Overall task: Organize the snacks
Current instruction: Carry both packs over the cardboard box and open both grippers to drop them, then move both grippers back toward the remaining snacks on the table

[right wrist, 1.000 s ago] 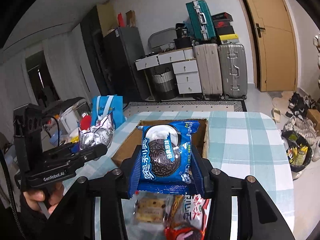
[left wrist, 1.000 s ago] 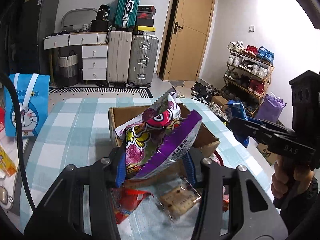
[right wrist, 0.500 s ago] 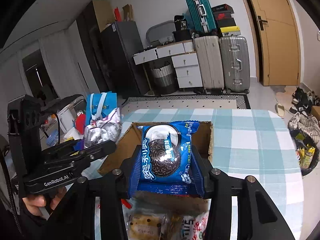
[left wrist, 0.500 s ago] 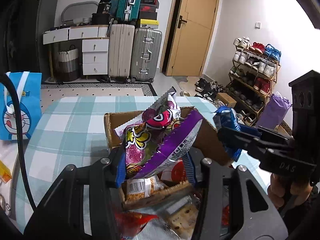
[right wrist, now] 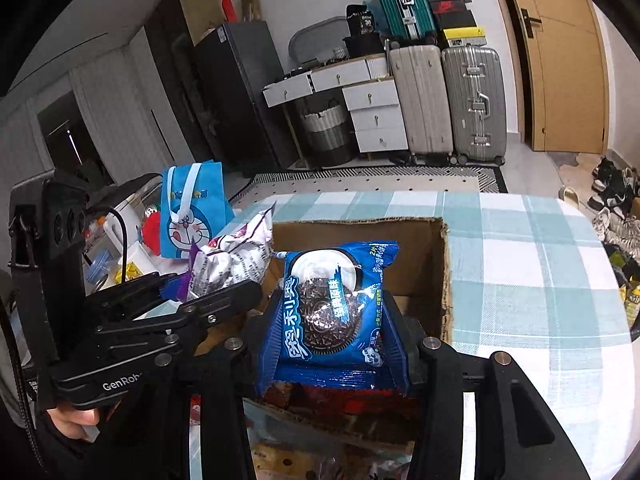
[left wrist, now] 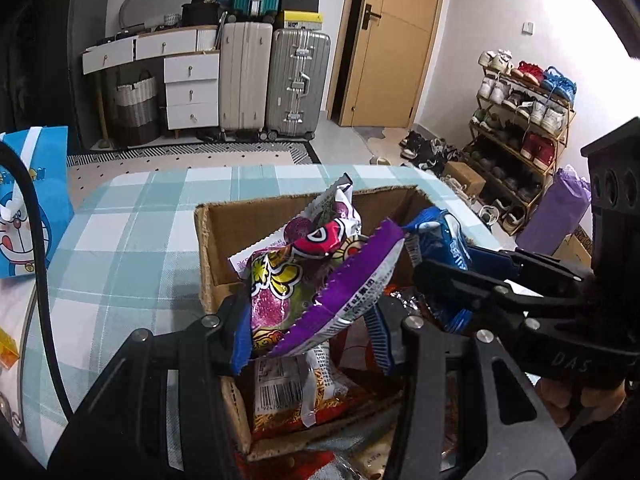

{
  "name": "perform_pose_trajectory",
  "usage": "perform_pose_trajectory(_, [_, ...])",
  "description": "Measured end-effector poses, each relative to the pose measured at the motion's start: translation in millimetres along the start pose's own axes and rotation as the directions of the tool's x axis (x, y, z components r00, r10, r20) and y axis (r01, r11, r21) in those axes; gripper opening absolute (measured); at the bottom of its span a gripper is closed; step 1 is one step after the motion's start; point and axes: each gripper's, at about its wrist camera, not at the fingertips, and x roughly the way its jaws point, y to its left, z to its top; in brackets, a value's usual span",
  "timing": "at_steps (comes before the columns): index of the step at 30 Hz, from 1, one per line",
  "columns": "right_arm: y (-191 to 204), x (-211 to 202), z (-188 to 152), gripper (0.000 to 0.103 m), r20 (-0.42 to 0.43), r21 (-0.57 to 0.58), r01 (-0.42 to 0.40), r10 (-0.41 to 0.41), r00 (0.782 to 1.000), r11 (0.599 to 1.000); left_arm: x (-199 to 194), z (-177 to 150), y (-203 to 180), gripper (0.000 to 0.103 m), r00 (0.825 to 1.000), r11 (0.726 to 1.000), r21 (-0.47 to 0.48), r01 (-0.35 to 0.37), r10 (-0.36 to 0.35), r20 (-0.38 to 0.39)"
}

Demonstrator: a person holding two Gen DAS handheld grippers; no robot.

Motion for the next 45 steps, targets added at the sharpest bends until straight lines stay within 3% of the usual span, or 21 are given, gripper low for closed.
perform_pose_trajectory(7, [-4.3,12.6,-2.5,0.046,-0.022,0.012,0.008,-0.007,1.000,1.000,19.5,-0.7,-4.2,0.044,1.000,0.999,0.036,-0.024,0.024,-0.013])
perform_pose_trajectory(19, [-4.0,5.6,-7.1,0.046,-0.029,0.019,0.007,-0.007,1.000,1.000,17.0,-0.9,-10.9,0.045,0.999,0.998,0.068,-0.014,0.016,-0.031])
perform_pose_trajectory(22, [-2.0,2.8,-6.1,0.046,-0.027,0.008,0.016,-0.016,1.000,1.000,15.6,0.5,-7.2,0.052,0.999,0.999,0.051,-0.008,0.010,-0.035])
perform_pose_trajectory(25, [-0.3,-3.1,-6.3,0.046,-0.015,-0.007,0.028,-0.028,1.000,1.000,5.1,-0.7,-5.0,0.071,1.000,0.998,0.058,-0.005,0.005,-0.004])
perform_pose_trajectory(27, [-0.9,-8.4,-6.2,0.051,-0.002,-0.012,0.035,-0.035,0.999,0.999,-5.0,-2.8,-1.7,0.082,1.000,0.998,0.062,0.003,-0.004,0.013])
perform_pose_trajectory(29, [-0.4,-18.4,-7.4,0.056,0.020,-0.016,0.046,-0.045,0.999,0.999,-14.8,-4.8,1.9,0.083,1.000,0.998,0.065,0.021,-0.022,0.016])
perform_pose_trajectory(31, [-1.5,-28.9,-9.6,0.069,0.030,-0.016,0.047,-0.047,0.998,0.999,-24.6,-8.0,7.3,0.089,1.000,0.998,0.055,0.026,-0.027,0.013])
perform_pose_trajectory(33, [-1.8,-38.2,-13.3,0.087,0.042,-0.018,0.040,-0.040,0.998,0.999,-36.6,-13.5,12.0,0.102,0.999,0.999,0.043,0.022,-0.023,0.027])
perform_pose_trajectory(36, [-0.7,-52.6,-21.7,0.101,0.042,-0.026,0.027,-0.026,0.999,0.999,-55.8,-23.4,18.7,0.102,0.999,0.999,0.031,0.021,-0.022,0.044])
perform_pose_trajectory(45, [2.3,-82.1,-50.8,0.103,0.026,-0.025,0.070,-0.069,0.997,0.997,-105.9,-59.7,38.2,0.102,0.997,1.000,-0.009,-0.028,0.029,0.072])
